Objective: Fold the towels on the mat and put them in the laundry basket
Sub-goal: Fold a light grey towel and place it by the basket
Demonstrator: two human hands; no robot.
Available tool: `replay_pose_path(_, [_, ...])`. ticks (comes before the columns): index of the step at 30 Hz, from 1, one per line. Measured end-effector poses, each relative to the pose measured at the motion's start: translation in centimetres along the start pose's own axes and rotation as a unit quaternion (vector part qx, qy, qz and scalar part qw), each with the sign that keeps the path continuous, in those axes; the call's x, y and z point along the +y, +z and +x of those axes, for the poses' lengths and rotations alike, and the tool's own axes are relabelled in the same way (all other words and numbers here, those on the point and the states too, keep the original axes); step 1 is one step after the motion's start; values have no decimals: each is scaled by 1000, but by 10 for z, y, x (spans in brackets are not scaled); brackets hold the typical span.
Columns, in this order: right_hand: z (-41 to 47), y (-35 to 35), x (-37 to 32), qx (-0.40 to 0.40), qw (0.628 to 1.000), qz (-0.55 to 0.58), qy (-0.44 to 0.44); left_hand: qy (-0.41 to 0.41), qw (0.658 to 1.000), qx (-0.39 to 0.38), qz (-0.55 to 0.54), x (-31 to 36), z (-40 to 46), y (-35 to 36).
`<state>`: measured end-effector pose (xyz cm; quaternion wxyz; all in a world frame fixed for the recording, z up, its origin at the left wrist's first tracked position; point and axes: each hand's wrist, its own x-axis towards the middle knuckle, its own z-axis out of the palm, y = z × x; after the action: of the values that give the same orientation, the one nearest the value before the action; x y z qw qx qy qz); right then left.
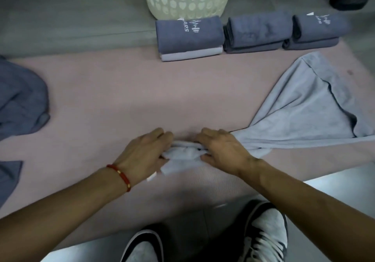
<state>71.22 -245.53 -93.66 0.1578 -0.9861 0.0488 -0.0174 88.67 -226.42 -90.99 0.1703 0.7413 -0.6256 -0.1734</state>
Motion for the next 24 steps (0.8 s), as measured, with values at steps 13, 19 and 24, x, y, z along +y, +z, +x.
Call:
replay_pose_path(13, [-9, 16, 27, -42, 992, 1, 120, -162, 981, 97, 34, -70, -31, 46])
replay_pose_path(19, [11, 19, 22, -194, 973, -33, 123, -214, 976, -45, -10, -97, 11, 28])
replay_pose_path(24, [17, 17, 22, -124, 975, 49, 180, -164, 985, -29, -31, -86, 11, 14])
